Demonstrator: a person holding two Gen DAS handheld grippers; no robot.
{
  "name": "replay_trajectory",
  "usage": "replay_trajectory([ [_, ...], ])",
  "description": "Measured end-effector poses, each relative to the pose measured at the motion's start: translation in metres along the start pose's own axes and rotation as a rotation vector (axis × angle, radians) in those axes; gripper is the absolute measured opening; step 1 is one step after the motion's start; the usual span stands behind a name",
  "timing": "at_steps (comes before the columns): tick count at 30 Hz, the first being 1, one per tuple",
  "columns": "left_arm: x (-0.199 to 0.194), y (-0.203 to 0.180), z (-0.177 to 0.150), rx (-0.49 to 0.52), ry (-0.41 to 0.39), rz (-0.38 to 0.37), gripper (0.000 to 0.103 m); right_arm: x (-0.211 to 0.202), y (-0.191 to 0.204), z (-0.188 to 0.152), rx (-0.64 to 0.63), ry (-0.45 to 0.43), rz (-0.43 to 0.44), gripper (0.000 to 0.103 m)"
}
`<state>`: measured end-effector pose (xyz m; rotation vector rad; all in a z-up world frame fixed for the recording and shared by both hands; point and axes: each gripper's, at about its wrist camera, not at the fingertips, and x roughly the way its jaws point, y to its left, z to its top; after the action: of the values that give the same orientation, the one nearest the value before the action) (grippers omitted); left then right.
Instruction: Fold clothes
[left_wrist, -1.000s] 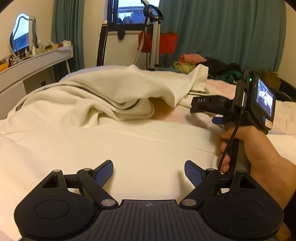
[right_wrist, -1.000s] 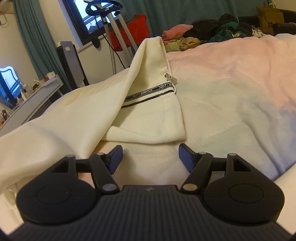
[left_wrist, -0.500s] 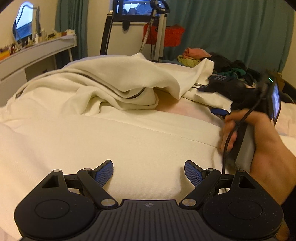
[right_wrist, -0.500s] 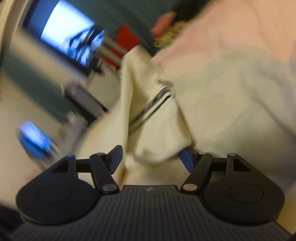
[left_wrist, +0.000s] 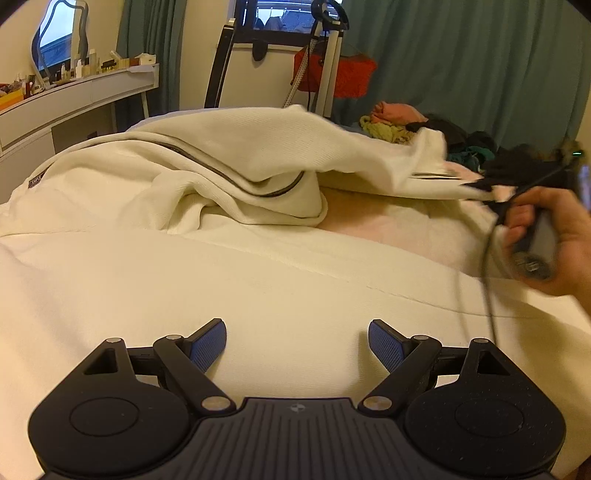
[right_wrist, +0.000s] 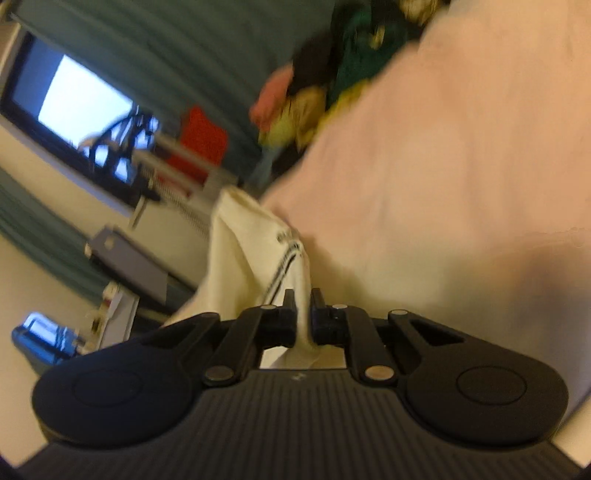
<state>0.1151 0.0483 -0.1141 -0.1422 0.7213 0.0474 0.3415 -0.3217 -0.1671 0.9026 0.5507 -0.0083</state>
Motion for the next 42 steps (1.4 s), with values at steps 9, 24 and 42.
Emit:
replay_trajectory([
  [9, -0.019, 0.000, 0.003, -0.001, -0.061, -0.030, 0.086, -0.081, -0.046, 0.113, -0.115, -0.228, -0.256, 0.010],
  [24, -0.039, 0.007, 0.010, -0.028, -0.101, -0.060, 0.086, -0.133, -0.148, 0.112, -0.133, -0.261, -0.384, 0.008],
  [42, -0.065, 0.002, 0.018, 0.075, -0.181, -0.045, 0.086, -0.159, -0.122, 0.078, -0.450, -0.235, -0.547, 0.068],
])
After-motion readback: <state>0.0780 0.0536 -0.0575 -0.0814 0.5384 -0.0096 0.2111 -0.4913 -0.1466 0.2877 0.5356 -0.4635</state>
